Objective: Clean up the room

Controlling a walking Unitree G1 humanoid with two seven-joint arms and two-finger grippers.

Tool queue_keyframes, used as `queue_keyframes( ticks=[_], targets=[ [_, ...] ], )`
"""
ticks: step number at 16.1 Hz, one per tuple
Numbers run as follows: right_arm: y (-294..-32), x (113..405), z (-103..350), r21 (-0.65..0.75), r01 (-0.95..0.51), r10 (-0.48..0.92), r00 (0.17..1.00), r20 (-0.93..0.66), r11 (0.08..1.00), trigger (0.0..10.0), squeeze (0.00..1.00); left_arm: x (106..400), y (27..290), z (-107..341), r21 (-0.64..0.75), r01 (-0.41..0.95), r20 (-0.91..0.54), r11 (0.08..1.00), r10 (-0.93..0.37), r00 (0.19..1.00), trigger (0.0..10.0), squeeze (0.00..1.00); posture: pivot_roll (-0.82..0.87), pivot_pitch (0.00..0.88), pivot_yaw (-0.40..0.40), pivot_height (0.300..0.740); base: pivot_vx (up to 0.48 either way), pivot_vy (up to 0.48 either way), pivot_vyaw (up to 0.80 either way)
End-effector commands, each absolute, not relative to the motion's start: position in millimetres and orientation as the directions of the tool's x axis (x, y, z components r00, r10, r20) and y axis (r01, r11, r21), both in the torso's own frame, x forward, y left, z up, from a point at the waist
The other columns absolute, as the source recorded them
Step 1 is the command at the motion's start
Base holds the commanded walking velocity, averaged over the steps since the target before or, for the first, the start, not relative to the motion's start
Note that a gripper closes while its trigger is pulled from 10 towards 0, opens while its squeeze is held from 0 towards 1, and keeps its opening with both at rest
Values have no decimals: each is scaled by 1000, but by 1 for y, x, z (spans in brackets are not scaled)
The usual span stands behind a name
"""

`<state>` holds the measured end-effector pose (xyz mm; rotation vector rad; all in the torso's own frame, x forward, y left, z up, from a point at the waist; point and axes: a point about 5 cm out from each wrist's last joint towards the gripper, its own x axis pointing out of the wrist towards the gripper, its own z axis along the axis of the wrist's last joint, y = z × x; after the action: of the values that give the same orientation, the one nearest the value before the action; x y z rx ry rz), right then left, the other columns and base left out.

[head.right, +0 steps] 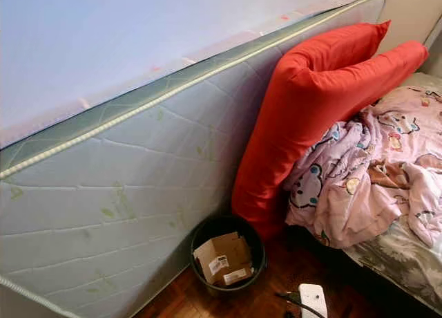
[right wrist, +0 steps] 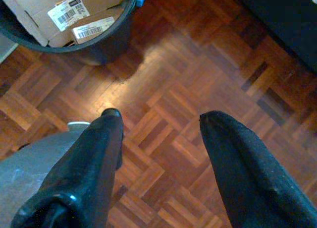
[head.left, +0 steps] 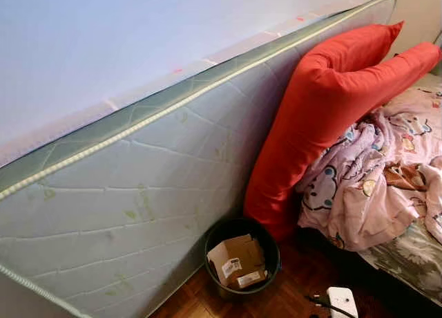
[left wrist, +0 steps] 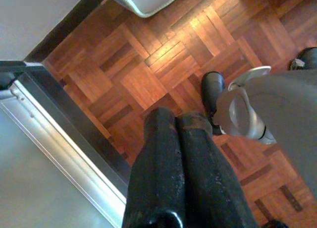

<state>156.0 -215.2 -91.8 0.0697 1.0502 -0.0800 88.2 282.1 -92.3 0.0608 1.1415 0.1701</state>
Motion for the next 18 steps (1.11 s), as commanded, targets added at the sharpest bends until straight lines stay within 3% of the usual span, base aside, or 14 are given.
queue_keyframes(
  ticks=[1, 4, 11, 15, 16, 17, 18],
  targets=[
    [-216, 156, -92, 27, 128, -40, 491, -870, 991, 10000, 0, 84, 283, -93, 141, -109, -905, 984, 172, 389, 10000, 0, -74, 0, -29, 740, 0, 0, 0],
    [-227, 160, -87, 37, 121, -30, 508, -861, 992, 10000, 0, 84, 283, -93, 142, -105, -906, 984, 172, 388, 10000, 0, -74, 0, -29, 740, 0, 0, 0],
    [-246, 162, -82, 12, 114, -48, 504, -862, 993, 10000, 0, 84, 283, -93, 143, -95, -905, 985, 169, 389, 10000, 0, -73, 0, -29, 740, 0, 0, -719],
    [-245, 163, -81, 22, 97, -30, 504, -863, 995, 10000, 0, 84, 282, -93, 138, -72, -910, 988, 155, 385, 10000, 0, -66, 0, -30, 740, 0, 0, 0],
    [-244, 163, -81, 23, 92, -27, 503, -864, 995, 10000, 0, 85, 283, -93, 155, -50, -906, 987, 162, 390, 10000, 467, -64, 0, -31, 740, 0, 0, 0],
    [-244, 163, -82, 25, 97, -28, 503, -864, 995, 10000, 0, 85, 283, -93, 156, -52, -906, 986, 164, 391, 10000, 1000, -64, 0, -31, 740, 0, 0, 0],
    [-244, 163, -82, 26, 99, -28, 503, -864, 995, 10000, 0, 85, 283, -93, 152, -56, -906, 987, 162, 391, 10000, 1000, -62, 0, -32, 740, 0, 0, 0]
  ],
)
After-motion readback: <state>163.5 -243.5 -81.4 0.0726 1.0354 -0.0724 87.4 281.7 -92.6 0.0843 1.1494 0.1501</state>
